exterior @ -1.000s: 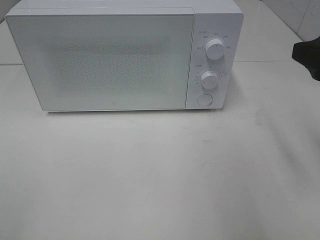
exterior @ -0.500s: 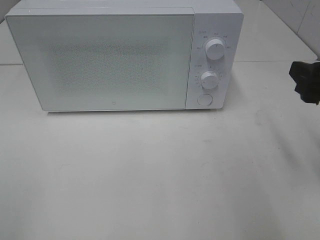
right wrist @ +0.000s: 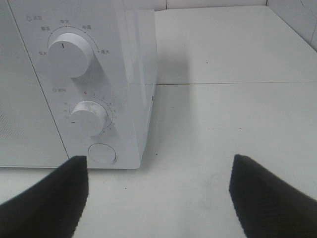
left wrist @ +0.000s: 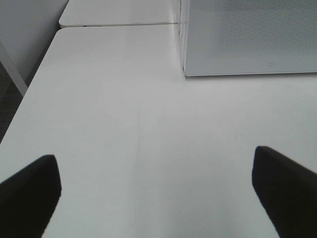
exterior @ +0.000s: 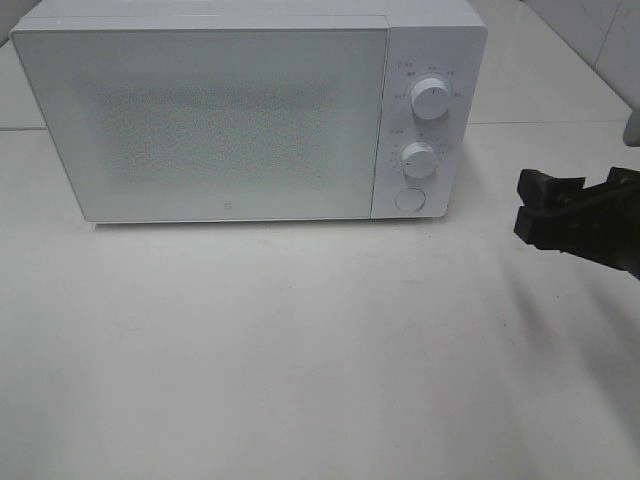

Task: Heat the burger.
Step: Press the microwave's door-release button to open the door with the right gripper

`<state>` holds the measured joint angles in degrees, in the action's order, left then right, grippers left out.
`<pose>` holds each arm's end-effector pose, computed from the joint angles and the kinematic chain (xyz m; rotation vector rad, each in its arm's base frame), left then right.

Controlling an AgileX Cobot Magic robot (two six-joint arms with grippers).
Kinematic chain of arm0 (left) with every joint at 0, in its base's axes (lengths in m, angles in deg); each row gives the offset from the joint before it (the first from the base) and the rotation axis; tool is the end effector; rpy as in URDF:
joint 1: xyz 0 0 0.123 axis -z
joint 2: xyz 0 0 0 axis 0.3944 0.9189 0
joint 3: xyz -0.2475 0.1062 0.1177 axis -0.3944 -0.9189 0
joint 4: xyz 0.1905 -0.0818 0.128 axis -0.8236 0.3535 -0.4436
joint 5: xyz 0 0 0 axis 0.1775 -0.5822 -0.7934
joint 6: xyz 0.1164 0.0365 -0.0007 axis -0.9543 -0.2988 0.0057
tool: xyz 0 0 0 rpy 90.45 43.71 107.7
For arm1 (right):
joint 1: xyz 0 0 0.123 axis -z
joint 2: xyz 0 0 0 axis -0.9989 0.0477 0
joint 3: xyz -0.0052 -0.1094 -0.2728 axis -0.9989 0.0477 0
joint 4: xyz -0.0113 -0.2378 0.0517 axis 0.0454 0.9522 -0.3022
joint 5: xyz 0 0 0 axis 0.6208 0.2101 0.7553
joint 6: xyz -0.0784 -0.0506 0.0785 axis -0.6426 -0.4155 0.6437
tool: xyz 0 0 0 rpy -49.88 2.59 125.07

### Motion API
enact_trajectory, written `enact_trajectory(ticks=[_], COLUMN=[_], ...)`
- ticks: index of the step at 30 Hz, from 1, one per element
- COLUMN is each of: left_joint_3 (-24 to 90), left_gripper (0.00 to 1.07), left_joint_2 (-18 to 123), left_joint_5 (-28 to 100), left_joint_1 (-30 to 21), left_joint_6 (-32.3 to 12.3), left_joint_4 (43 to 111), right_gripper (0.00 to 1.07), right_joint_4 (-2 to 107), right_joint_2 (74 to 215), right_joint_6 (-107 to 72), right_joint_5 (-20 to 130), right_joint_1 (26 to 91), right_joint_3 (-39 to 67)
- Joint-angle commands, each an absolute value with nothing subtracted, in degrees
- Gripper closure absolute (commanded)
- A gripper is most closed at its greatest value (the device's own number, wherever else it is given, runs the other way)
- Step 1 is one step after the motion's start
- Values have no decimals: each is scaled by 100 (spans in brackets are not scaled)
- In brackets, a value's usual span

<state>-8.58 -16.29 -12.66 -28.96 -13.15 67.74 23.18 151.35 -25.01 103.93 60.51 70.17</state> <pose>0.0071 -0.0094 0.2621 0.0250 2.0200 0.0268 0.2175 0.0569 0.1974 -0.0204 1.7441 0.0775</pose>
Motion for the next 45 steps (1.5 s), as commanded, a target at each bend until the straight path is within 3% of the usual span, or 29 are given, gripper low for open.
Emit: enact_trajectory(ticks=[1,13,30,36,45], left_joint_3=[-881,-881,-881,-881,-881], left_gripper=[6,6,6,6,6], left_joint_2=[-1749,-1749,-1749,-1749,-1749], left_joint_5=[-1220,-1220,-1220,-1220,-1220], left_joint_1=[-2919,-2919,-2919,-2919,-2919], left_joint_6=[-1298,-1298,-1298,-1298,-1298], left_joint_4=[6802,6802,6802,6802,6802], right_gripper=[31,31,31,31,34], right_joint_4=[1556,508,210,210,227], right_joint_2=[15508,16556,17055,17055,17055], right_joint_6=[-2696,-2770,-2885,-1979,880], right_joint_5=[11074,11728,11710,11693,11487], right_joint_1=[5495,4201,3777,3777,3777], right_joint_3=[7029,6634,6290,6290,6290])
